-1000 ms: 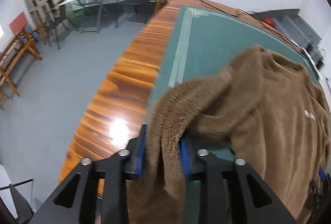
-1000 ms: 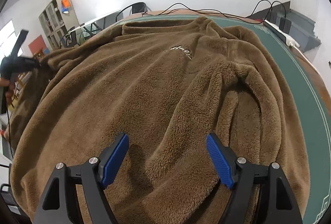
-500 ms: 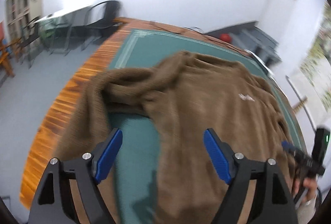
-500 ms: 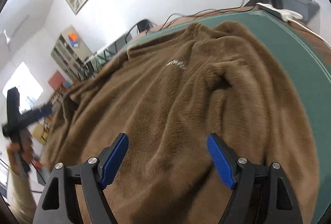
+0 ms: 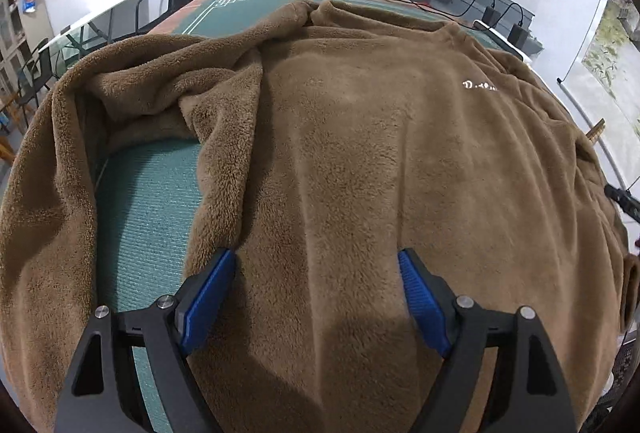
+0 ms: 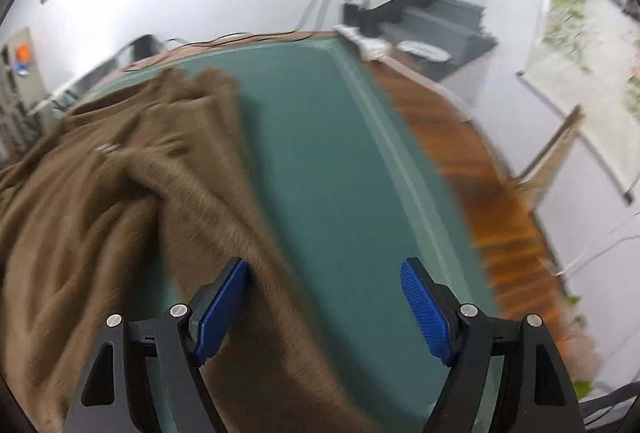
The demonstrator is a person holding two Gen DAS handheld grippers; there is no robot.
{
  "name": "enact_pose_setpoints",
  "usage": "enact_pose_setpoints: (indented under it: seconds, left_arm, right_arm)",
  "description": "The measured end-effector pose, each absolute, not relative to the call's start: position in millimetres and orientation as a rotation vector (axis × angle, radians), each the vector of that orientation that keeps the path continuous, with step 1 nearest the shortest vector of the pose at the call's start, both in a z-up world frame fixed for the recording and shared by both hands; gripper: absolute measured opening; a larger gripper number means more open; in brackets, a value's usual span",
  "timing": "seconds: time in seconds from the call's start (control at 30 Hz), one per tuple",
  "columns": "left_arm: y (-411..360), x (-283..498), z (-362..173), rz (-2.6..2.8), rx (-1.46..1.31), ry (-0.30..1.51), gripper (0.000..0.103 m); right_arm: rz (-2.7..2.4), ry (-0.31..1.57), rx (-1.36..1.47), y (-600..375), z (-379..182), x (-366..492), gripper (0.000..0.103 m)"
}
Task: Fold clothes
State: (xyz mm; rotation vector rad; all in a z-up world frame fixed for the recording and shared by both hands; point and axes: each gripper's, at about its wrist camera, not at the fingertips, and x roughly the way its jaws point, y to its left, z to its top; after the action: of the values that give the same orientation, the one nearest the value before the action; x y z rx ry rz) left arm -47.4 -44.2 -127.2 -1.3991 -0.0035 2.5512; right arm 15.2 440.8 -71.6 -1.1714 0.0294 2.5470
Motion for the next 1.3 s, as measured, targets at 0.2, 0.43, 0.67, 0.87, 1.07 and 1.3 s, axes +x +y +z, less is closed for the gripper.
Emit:
enact_pose_setpoints:
  seconds: [0.2, 0.43, 0.67, 0.87, 1.07, 1.3]
  left_arm:
    - [-44.3, -41.8, -130.4, 2.562, -1.361, 0.066, 0.087]
    - [-44.5, -46.3, -130.9, 2.555, -1.373, 0.026, 0.091]
    - [-56.6, -47.0, -126.5, 2.511, -1.39, -0.101, 0.091]
    - [-65.6, -50.7, -129.5, 2.508, -1.403, -0.13, 0.091]
    - [-58.0, -48.1, -131.3, 2.522, -1.388, -0.049, 0.091]
    - [-74.9, -23.6, -114.1, 2.548, -1.347, -0.095, 0.091]
  right_arm:
    - [2.279, -0.089, -0.906, 504.5, -33.5, 4.5, 0.08]
    - [2.824, -0.252, -1.065, 412.3, -28.5, -12.1, 0.08]
    - [2.703, -0.652, -1.314, 339.1, -85.0, -71.3, 0.08]
    - [2.537, -0.151, -1.139, 438.6, -63.0, -92.0, 0.08]
    - [2.454, -0.202, -1.194, 463.7, -82.1, -82.5, 0.08]
    - [2.602, -0.366, -0.959, 407.1, -33.3, 3.3, 0.082]
